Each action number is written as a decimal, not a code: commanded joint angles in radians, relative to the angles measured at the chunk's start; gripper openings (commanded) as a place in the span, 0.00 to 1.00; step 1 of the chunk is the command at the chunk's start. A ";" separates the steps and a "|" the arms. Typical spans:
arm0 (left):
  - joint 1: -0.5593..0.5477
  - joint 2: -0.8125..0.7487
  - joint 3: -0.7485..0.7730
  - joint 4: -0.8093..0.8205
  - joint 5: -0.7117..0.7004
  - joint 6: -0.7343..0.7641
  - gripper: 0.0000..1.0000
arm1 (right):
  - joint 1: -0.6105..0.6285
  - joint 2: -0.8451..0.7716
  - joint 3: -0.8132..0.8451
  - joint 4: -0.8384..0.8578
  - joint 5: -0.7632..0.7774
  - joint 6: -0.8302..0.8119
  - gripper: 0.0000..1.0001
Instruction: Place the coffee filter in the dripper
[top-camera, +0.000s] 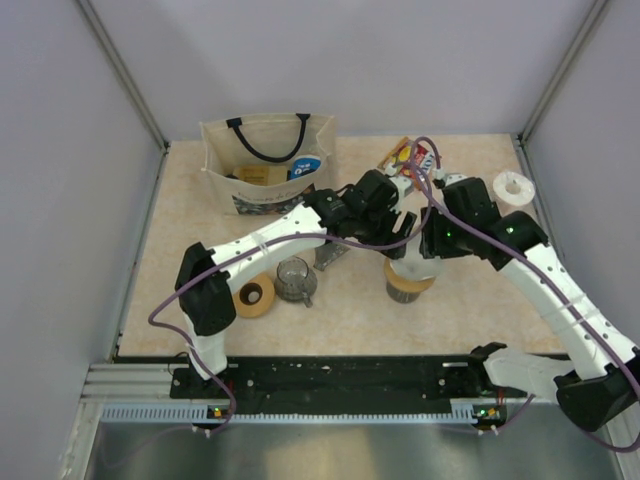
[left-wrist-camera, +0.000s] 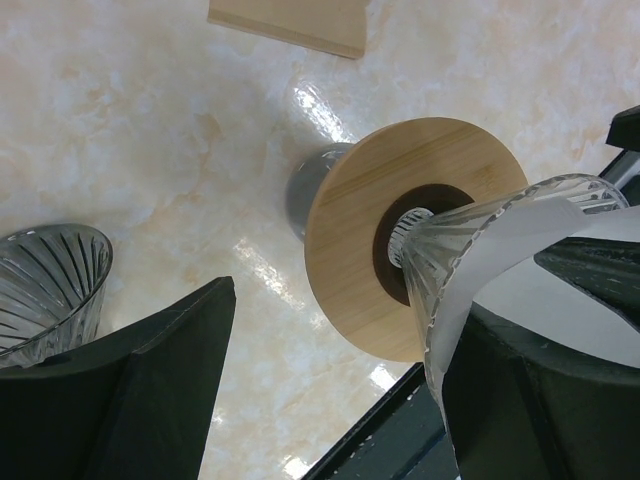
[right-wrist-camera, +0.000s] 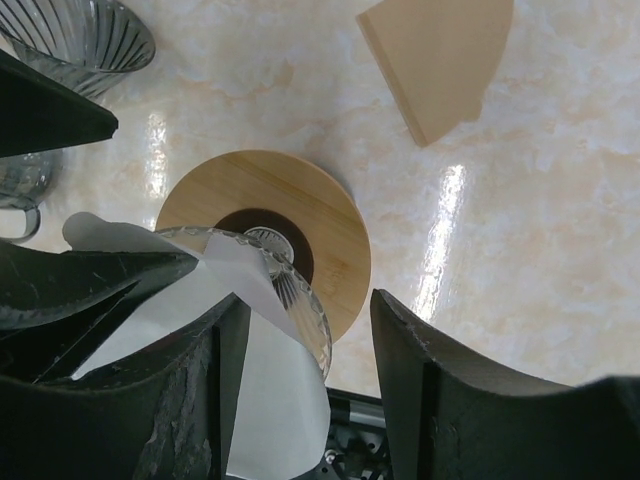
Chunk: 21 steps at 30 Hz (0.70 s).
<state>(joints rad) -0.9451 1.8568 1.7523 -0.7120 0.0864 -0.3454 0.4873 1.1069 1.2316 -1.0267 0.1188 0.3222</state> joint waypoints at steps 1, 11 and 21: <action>0.008 -0.001 0.041 0.013 -0.010 0.009 0.82 | -0.015 -0.001 -0.018 0.056 -0.010 -0.005 0.52; 0.017 0.013 0.035 0.011 -0.010 0.009 0.82 | -0.024 0.011 -0.061 0.082 0.007 0.003 0.52; 0.019 0.010 0.035 0.017 0.012 0.002 0.84 | -0.026 0.001 -0.052 0.085 -0.010 0.008 0.52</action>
<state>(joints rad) -0.9306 1.8656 1.7523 -0.7120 0.0875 -0.3454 0.4725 1.1194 1.1629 -0.9718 0.1108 0.3241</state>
